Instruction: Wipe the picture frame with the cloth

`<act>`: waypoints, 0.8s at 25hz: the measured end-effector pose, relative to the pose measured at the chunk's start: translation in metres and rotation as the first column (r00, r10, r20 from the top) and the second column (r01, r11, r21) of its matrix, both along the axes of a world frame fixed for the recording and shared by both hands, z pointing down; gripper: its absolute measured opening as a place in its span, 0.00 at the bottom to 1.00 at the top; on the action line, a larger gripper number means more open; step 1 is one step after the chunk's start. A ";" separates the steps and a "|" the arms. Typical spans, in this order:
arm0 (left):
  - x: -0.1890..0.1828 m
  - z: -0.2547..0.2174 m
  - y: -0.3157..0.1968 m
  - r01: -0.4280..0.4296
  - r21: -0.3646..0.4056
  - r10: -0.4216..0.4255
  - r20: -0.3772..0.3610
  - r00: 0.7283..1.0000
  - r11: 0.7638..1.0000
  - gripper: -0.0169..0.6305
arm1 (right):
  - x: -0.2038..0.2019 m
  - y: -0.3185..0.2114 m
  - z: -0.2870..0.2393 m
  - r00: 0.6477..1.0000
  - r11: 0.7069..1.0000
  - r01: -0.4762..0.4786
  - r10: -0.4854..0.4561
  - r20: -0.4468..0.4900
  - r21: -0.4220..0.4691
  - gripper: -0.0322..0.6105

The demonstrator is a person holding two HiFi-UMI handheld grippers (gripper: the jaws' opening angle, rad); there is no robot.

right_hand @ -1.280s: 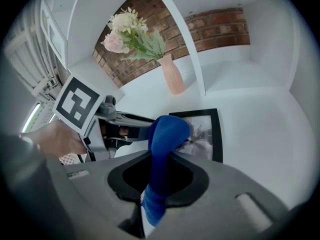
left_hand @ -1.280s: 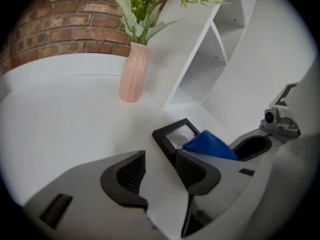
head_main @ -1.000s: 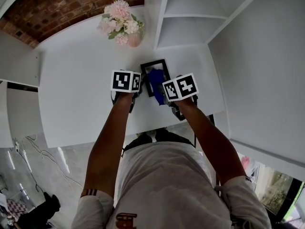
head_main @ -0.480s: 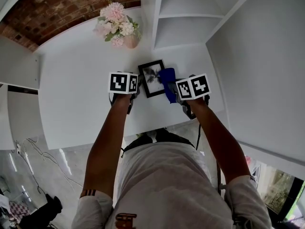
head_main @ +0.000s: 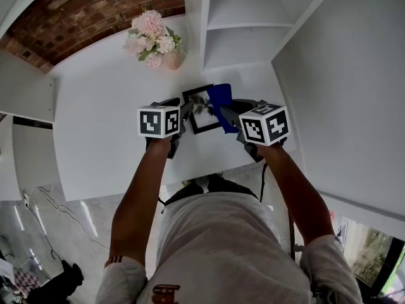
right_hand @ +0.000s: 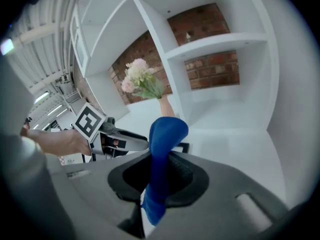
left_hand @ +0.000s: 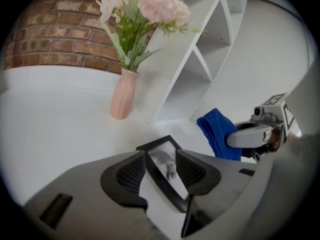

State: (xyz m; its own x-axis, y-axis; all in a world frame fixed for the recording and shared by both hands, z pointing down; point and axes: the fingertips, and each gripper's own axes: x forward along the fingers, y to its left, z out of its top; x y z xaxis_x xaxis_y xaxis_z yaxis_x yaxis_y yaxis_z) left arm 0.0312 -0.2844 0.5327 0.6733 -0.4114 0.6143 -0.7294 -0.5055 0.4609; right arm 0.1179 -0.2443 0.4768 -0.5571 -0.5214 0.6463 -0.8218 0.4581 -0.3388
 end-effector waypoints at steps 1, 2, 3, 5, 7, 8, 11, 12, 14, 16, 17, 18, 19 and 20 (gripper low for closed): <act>0.003 -0.011 0.000 -0.005 0.029 0.006 -0.036 0.999 1.000 0.31 | -0.002 -0.002 -0.009 1.000 0.999 0.007 -0.007 0.008 0.036 0.14; 0.006 -0.024 0.001 -0.009 0.063 0.014 -0.075 0.997 0.998 0.31 | -0.003 -0.004 -0.019 1.000 0.997 0.013 -0.015 0.017 0.072 0.14; 0.009 -0.038 0.001 -0.011 0.101 0.023 -0.115 0.993 0.995 0.31 | -0.005 -0.007 -0.029 0.999 0.994 0.019 -0.022 0.026 0.110 0.14; 0.013 -0.070 0.001 -0.012 0.189 0.048 -0.187 0.981 0.982 0.31 | -0.009 -0.011 -0.049 0.998 0.982 0.026 -0.035 0.046 0.187 0.14; 0.015 -0.101 0.004 -0.014 0.282 0.082 -0.230 0.970 0.959 0.31 | -0.012 -0.013 -0.069 0.997 0.964 0.029 -0.047 0.060 0.264 0.14; 0.016 -0.115 0.006 -0.016 0.327 0.100 -0.242 0.965 0.945 0.30 | -0.014 -0.014 -0.078 0.996 0.953 0.029 -0.052 0.067 0.303 0.14; 0.015 -0.153 0.014 -0.014 0.452 0.149 -0.265 0.953 0.892 0.26 | -0.017 -0.013 -0.107 0.993 0.912 0.020 -0.067 0.101 0.409 0.14; 0.015 -0.165 0.017 -0.012 0.489 0.164 -0.268 0.949 0.872 0.24 | -0.019 -0.012 -0.116 0.990 0.898 0.014 -0.074 0.118 0.441 0.14; 0.015 -0.185 0.024 -0.009 0.554 0.189 -0.270 0.944 0.833 0.20 | -0.021 -0.008 -0.133 0.984 0.867 0.002 -0.090 0.153 0.499 0.14; 0.015 -0.201 0.030 -0.003 0.607 0.210 -0.269 0.940 0.794 0.16 | -0.024 -0.002 -0.148 0.978 0.835 -0.006 -0.110 0.178 0.550 0.14; 0.015 -0.208 0.034 0.000 0.631 0.218 -0.268 0.938 0.776 0.13 | -0.026 0.001 -0.156 0.976 0.818 -0.007 -0.121 0.183 0.575 0.14; 0.015 -0.215 0.036 0.004 0.650 0.224 -0.268 0.937 0.760 0.11 | -0.028 0.004 -0.163 0.974 0.801 -0.005 -0.132 0.185 0.599 0.14; 0.015 -0.222 0.039 0.009 0.664 0.226 -0.268 0.936 0.748 0.10 | -0.029 0.007 -0.169 0.972 0.784 -0.003 -0.143 0.185 0.621 0.14; 0.015 -0.228 0.042 0.015 0.675 0.226 -0.268 0.936 0.738 0.08 | -0.031 0.010 -0.173 0.971 0.768 -0.001 -0.153 0.185 0.640 0.14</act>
